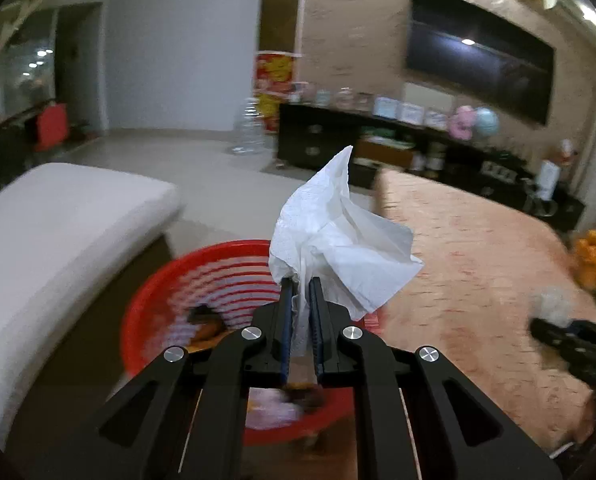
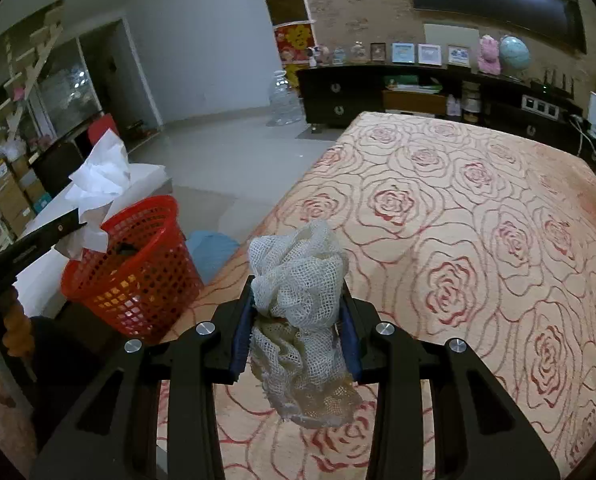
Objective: Collect trash
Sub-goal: 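Carry the white tissue and white mesh cloth in both tools to the wastebasket, then open both tools to drop the tissue and mesh cloth into the wastebasket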
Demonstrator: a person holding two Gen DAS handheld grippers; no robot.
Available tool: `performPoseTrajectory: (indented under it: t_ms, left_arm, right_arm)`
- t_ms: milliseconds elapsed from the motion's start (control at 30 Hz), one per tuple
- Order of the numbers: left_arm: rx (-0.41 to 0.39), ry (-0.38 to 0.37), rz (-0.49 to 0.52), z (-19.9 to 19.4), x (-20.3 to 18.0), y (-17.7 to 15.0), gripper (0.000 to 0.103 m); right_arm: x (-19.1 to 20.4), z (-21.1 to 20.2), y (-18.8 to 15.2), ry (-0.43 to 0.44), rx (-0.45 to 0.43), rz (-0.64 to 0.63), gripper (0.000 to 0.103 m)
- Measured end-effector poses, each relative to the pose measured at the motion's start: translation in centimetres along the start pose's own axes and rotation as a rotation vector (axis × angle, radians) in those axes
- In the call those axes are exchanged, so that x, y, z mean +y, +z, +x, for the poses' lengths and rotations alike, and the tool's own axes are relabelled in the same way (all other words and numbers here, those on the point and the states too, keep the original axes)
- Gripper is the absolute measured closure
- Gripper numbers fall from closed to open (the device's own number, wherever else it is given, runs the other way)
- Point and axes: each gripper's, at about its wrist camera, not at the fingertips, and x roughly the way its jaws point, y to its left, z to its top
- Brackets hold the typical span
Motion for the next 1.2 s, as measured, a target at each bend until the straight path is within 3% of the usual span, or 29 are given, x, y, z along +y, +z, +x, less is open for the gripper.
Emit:
performPoseTrajectory:
  t_ms: [233, 633, 800, 900, 967, 1067, 1100, 1200]
  left_arm:
    - [0.041, 0.091, -0.026, 1.2, 2.4, -0.4, 0.095]
    - [0.078, 0.114, -0.054, 1.9, 4.4, -0.9, 0.095]
    - [0.088, 0.118, -0.065, 2.0, 4.8, -1.1, 0.095]
    - [0.1, 0.115, -0.086, 2.2, 5.6, -1.2, 0.087]
    - [0.106, 0.114, -0.104, 2.3, 6.0, -1.2, 0.074]
    - [0.111, 0.092, -0.132, 2.0, 6.7, -1.2, 0.059]
    - [0.103, 0.091, -0.142, 1.9, 6.9, -1.2, 0.056]
    - [0.074, 0.094, -0.159, 1.2, 7.3, -1.1, 0.049]
  right_arm:
    - [2.6, 1.1, 1.2, 0.056, -0.002, -0.031, 0.067]
    - [9.6, 4.2, 4.5, 0.25, 0.045, -0.082, 0.067]
    - [13.0, 6.5, 5.8, 0.278, 0.068, -0.139, 0.067]
    - [14.0, 7.6, 6.1, 0.302, 0.085, -0.15, 0.067]
    - [14.5, 8.3, 6.1, 0.321, 0.095, -0.149, 0.065]
    - [15.0, 9.1, 6.1, 0.379, 0.112, -0.135, 0.05]
    - [15.0, 9.2, 6.0, 0.398, 0.113, -0.127, 0.042]
    - [14.8, 8.9, 5.9, 0.424, 0.104, -0.107, 0.032]
